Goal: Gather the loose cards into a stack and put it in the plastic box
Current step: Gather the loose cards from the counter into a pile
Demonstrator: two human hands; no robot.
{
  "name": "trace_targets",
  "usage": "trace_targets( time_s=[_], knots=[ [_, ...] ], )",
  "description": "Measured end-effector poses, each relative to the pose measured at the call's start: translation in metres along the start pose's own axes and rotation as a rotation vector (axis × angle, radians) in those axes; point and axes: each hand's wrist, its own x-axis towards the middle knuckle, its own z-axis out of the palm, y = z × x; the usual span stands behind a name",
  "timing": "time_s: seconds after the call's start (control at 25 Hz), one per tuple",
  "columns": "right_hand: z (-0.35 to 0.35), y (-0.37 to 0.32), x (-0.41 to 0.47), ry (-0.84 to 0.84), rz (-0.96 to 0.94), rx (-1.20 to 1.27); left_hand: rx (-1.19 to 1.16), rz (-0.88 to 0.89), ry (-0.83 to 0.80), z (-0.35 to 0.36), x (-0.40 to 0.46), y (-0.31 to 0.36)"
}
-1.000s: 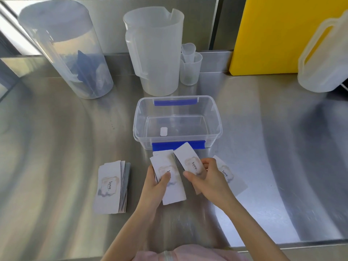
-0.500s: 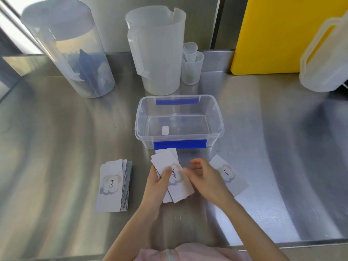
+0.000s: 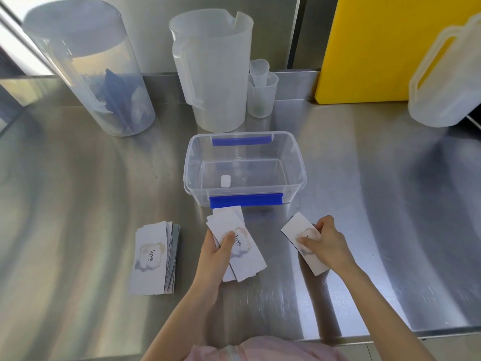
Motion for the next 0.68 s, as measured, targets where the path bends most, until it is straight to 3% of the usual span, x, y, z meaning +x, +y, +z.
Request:
trace_targets(
  time_s=[0.32, 0.56, 0.68],
  knots=[
    [0.011, -0.048, -0.034, -0.198, -0.051, 0.564, -0.030, 0.011, -0.001, -0.001, 0.000, -0.003],
    [0.053, -0.070, -0.052, -0.210, -0.206, 0.369, -0.112, 0.027, -0.024, 0.003, -0.004, -0.002],
    [0.055, -0.071, -0.055, -0.235, -0.201, 0.394, -0.133, 0.002, -0.003, -0.002, -0.002, -0.006]
  ],
)
